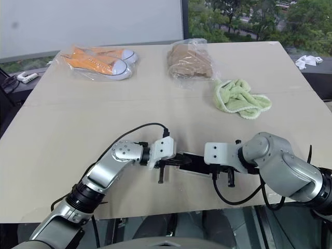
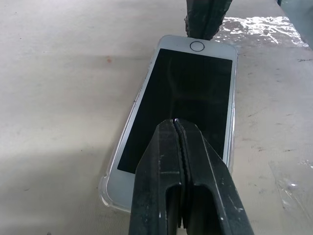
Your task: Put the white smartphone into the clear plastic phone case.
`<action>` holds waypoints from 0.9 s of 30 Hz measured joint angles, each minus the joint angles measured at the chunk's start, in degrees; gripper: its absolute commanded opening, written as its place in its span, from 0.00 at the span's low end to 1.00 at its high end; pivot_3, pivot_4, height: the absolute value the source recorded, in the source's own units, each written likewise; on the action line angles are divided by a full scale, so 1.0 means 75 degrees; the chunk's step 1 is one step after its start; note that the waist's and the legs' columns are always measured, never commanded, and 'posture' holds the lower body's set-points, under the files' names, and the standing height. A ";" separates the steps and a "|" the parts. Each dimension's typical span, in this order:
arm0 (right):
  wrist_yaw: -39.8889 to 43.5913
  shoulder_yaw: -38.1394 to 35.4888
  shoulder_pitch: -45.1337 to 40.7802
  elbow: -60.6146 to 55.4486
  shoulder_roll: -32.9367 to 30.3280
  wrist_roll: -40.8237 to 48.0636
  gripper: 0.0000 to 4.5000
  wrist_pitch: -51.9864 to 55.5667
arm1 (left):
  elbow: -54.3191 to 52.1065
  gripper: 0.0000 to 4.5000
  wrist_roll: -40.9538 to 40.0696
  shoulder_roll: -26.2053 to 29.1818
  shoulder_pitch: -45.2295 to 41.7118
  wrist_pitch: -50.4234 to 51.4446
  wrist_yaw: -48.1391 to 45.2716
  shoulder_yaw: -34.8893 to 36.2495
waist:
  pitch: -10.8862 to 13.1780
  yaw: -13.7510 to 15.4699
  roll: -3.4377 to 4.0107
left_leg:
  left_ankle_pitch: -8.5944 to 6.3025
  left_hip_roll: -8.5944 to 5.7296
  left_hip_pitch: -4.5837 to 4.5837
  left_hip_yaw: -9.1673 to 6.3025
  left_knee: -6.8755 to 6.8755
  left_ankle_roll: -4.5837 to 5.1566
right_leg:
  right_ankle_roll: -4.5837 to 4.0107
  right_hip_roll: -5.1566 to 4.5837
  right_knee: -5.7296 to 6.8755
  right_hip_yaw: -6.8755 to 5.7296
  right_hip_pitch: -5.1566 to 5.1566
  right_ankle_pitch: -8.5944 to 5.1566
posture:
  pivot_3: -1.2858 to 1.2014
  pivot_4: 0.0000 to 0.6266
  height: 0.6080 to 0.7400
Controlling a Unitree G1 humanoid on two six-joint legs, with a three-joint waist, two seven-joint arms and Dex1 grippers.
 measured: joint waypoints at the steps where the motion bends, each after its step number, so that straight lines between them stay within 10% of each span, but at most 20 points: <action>1: -0.0009 0.0003 0.0000 -0.0022 -0.0038 0.0010 0.01 -0.0027 | 0.0000 0.00 -0.0061 -0.0051 0.0019 0.0074 0.0008 0.0060 | 0.0001 0.0001 0.0001 | 0.0000 0.0000 -0.0001 0.0000 0.0000 0.0000 | 0.0000 0.0000 0.0000 0.0000 -0.0001 0.0000 | 0.52 0.24 1.00; 11: -0.0086 -0.0299 0.0119 -0.0048 -0.0606 0.0372 0.01 -0.0448 | -0.0762 0.00 -0.1913 0.0877 -0.0464 0.1269 -0.0336 0.2132 | 0.0005 0.0047 0.0002 | 0.0000 -0.0005 -0.0034 -0.0010 -0.0001 0.0000 | 0.0000 -0.0007 -0.0017 -0.0012 -0.0020 0.0000 | 0.52 0.24 1.00; 16: -0.0145 -0.0308 0.0301 -0.0048 -0.0793 0.0552 0.01 -0.0451 | -0.0134 0.00 -0.1224 0.2039 -0.0137 0.0841 -0.1167 0.1706 | 0.0009 0.0038 0.0008 | 0.0000 -0.0005 -0.0034 -0.0002 -0.0018 0.0000 | 0.0000 -0.0007 -0.0022 -0.0006 -0.0031 0.0000 | 0.52 0.24 1.00; 27: -0.0317 -0.0125 0.0329 -0.0089 -0.0809 0.0575 0.01 -0.0298 | 0.0430 0.00 -0.0360 0.1027 -0.0227 -0.0081 -0.1263 0.0456 | 0.0009 0.0190 0.0004 | 0.0000 -0.0006 -0.0076 -0.0001 -0.0008 0.0000 | 0.0000 -0.0007 -0.0012 -0.0006 -0.0067 0.0000 | 0.52 0.24 1.00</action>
